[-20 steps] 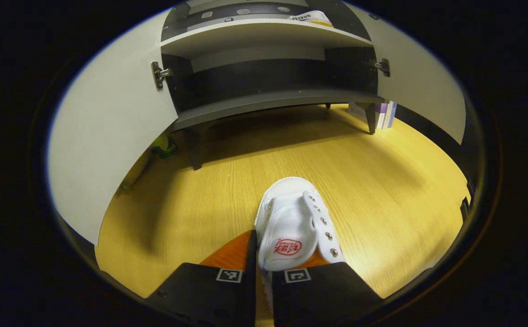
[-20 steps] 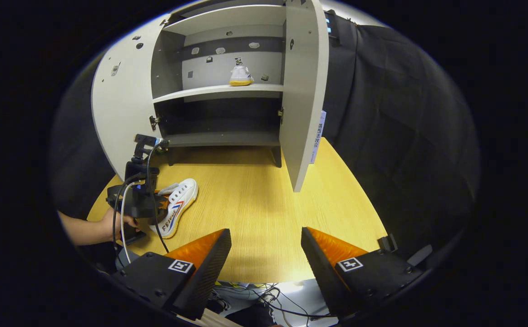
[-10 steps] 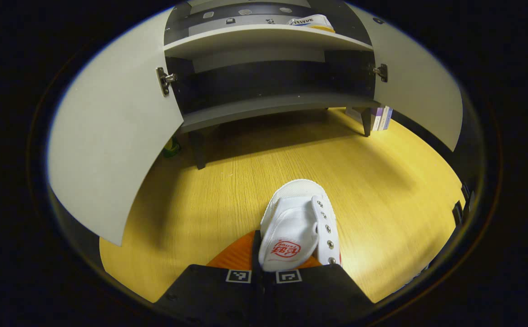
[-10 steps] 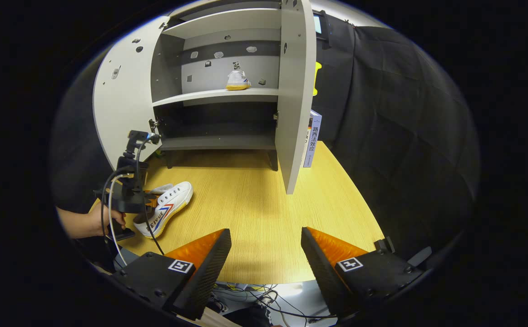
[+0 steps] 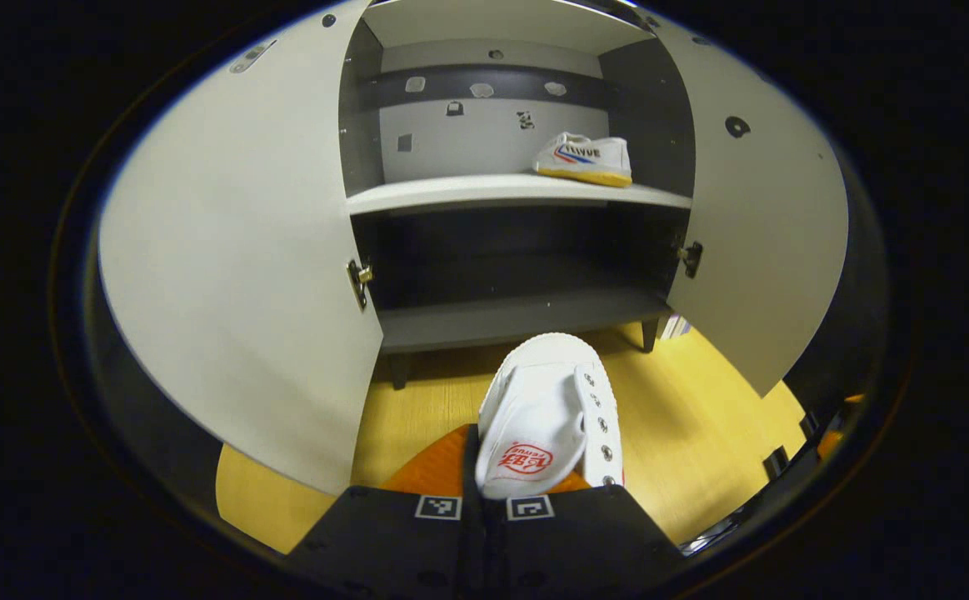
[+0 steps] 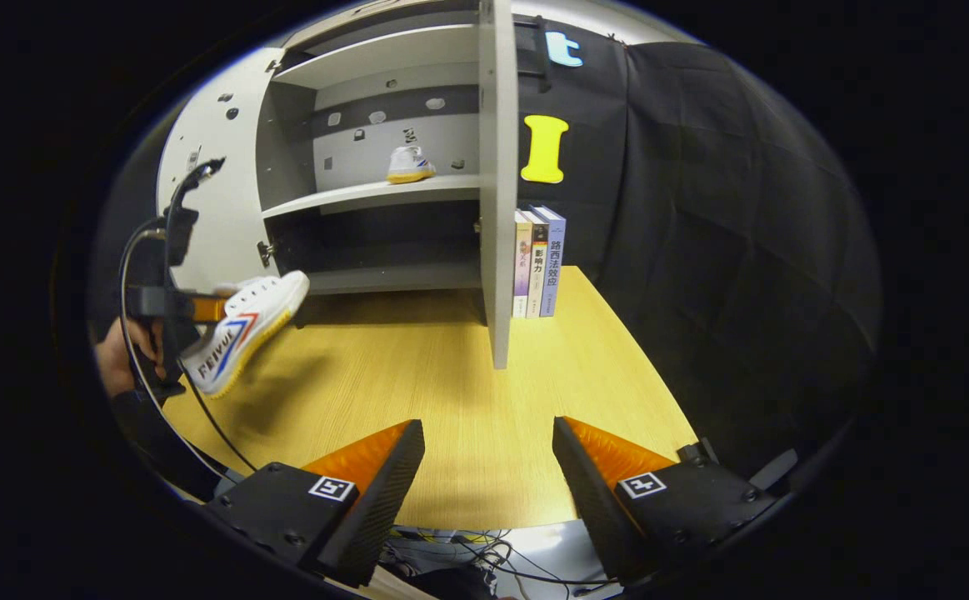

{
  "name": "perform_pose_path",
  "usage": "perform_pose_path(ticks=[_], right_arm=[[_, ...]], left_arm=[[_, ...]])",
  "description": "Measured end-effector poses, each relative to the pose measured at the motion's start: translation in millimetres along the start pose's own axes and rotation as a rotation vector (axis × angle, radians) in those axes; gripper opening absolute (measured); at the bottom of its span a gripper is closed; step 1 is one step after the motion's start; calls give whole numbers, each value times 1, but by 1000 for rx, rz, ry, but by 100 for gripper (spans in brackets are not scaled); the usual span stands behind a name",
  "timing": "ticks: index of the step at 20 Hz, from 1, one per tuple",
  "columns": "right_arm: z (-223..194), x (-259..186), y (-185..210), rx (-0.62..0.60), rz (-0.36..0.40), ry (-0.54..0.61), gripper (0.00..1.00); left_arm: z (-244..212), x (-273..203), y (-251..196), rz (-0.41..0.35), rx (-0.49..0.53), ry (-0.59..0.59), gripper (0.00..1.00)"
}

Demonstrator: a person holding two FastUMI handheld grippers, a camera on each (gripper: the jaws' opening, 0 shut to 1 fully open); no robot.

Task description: Grab one shoe with the right hand and put it into the shoe cabinet, grab the other shoe with the left hand and put it into the shoe cabinet; then close the right door with the right hand and the left door with the left hand.

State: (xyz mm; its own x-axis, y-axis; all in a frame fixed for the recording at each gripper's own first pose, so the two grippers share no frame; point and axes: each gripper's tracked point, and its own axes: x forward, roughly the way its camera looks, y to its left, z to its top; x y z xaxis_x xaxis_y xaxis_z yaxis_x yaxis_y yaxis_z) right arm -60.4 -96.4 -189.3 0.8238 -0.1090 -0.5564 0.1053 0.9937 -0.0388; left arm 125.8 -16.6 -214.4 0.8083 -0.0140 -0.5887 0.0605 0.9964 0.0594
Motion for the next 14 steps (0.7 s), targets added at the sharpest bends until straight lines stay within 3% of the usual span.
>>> perform_pose_path(ticks=[3,6,9,14], right_arm=[[6,-1,-16,21,-13,-21,99],[5,1,-32,42,-29,-23,99],[3,3,-46,67,-49,-16,99],[12,7,-67,107,-92,-36,99]], left_arm=[[68,-6,1,-1,-3,-61,5],[141,-3,1,4,58,-118,5],[207,8,11,56,114,-164,5],[295,52,13,47,100,-186,5]])
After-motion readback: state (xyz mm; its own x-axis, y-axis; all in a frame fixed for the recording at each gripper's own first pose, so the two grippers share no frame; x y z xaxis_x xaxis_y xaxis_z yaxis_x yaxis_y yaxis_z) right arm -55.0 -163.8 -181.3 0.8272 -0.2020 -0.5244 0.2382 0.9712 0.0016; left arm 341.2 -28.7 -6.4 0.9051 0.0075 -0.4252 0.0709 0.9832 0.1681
